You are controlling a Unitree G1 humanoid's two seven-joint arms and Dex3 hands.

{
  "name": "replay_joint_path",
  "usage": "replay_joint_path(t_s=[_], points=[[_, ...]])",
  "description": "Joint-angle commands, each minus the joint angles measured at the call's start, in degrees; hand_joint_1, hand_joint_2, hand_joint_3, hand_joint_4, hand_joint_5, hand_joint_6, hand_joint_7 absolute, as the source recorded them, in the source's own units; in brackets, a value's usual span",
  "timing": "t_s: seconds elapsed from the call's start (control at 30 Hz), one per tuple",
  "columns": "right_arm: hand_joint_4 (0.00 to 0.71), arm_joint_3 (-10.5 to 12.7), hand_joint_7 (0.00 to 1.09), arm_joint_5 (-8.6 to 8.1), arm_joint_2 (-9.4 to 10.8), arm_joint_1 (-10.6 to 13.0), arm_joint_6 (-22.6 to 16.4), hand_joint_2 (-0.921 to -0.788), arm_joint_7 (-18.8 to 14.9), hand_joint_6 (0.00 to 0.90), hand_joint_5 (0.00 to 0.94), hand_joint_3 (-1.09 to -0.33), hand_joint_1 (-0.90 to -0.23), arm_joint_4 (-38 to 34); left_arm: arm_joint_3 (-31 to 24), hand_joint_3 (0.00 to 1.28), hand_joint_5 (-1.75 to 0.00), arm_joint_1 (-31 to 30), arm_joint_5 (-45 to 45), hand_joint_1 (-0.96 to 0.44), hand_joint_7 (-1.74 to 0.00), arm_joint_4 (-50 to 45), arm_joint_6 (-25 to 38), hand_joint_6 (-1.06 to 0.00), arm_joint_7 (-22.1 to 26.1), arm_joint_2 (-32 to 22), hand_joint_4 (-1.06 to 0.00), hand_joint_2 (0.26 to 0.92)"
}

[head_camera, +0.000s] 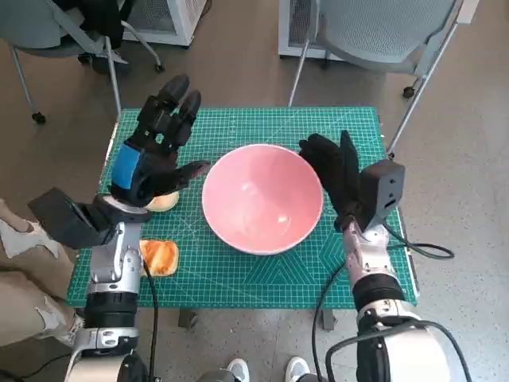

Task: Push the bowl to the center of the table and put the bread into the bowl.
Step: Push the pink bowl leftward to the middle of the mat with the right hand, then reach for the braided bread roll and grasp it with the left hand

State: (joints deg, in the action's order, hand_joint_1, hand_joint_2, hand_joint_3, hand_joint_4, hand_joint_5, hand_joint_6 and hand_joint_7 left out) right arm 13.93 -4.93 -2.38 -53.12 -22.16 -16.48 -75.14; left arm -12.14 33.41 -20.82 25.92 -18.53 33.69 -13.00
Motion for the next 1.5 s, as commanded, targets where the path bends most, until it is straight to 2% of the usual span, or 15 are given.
replay_joint_path(t_s=[0.03,0.2,0.3,0.4,0.43,0.53,0.63,0.73,1.0,1.27,1.5], points=[[0.078,-0.20,0.02,0.38,-0.52,0.06,0.21,-0.921,-1.20,0.124,0.000,-0.873,-0.621,-0.02,-0.31,0.10,0.00,-1.17,-0.18,-0.43,-0.35,-0.88,-0.14,-0.04,0.12,-0.45,-0.05,0.921],[0.079,0.02,0.02,-0.08,-1.50,-0.60,-0.55,-0.921,-2.19,0.124,0.001,-0.867,-0.626,0.83,-0.51,0.10,0.00,-1.72,-0.48,-0.43,-0.35,-1.88,0.22,-0.04,0.18,-0.80,-0.05,0.921],[0.078,0.02,0.02,-0.44,-1.69,-0.91,-2.58,-0.921,-2.90,0.125,0.000,-0.860,-0.633,2.27,-0.62,0.11,0.00,-2.07,-0.71,-0.42,-0.35,-2.73,0.51,-0.04,0.11,-0.99,-0.05,0.921],[0.078,-0.25,0.03,-0.53,-1.50,-0.78,-5.82,-0.921,-3.45,0.127,0.000,-0.854,-0.641,3.80,-0.66,0.12,0.00,-2.38,-0.83,-0.40,-0.35,-3.54,0.79,-0.04,-0.05,-1.00,-0.05,0.921],[0.086,-0.40,0.03,-0.60,-1.45,-0.69,-7.17,-0.921,-3.82,0.139,0.004,-0.837,-0.665,4.34,-0.65,0.12,0.00,-2.45,-0.83,-0.39,-0.35,-3.80,0.88,-0.03,-0.14,-0.96,-0.05,0.921],[0.082,-0.70,0.03,-1.32,-1.31,-0.15,-12.69,-0.921,-6.38,0.137,0.002,-0.843,-0.676,6.97,-0.54,0.13,0.00,-2.78,-0.85,-0.38,-0.36,-4.99,1.25,-0.03,-0.60,-0.68,-0.04,0.921],[0.082,-0.86,0.03,-1.99,-1.24,0.25,-15.58,-0.921,-8.10,0.138,0.002,-0.845,-0.698,8.50,-0.43,0.13,0.00,-3.06,-0.86,-0.37,-0.36,-5.87,1.56,-0.03,-0.91,-0.51,-0.04,0.921],[0.083,-1.04,0.03,-3.71,-0.98,1.15,-19.82,-0.921,-11.46,0.140,0.002,-0.848,-0.708,12.16,-0.25,0.14,0.00,-3.41,-0.99,-0.38,-0.37,-7.24,1.95,-0.02,-1.25,-0.20,-0.04,0.921],[0.079,-1.48,0.03,-8.65,-0.37,3.42,-25.13,-0.921,-18.67,0.132,0.000,-0.863,-0.686,20.07,-0.11,0.14,0.00,-3.96,-1.18,-0.41,-0.40,-9.07,2.35,0.00,-1.70,0.26,-0.04,0.921],[0.077,-2.15,0.04,-12.87,0.26,4.78,-26.90,-0.921,-23.14,0.131,0.000,-0.865,-0.677,24.19,0.03,0.14,0.00,-4.54,-1.44,-0.42,-0.41,-10.99,2.85,0.00,-1.85,0.53,-0.03,0.921],[0.076,-2.35,0.05,-15.01,0.51,5.17,-25.45,-0.921,-24.83,0.145,0.000,-0.857,-0.675,25.33,0.07,0.14,0.00,-4.50,-1.45,-0.41,-0.41,-11.75,2.91,0.00,-1.86,0.45,-0.03,0.921]])
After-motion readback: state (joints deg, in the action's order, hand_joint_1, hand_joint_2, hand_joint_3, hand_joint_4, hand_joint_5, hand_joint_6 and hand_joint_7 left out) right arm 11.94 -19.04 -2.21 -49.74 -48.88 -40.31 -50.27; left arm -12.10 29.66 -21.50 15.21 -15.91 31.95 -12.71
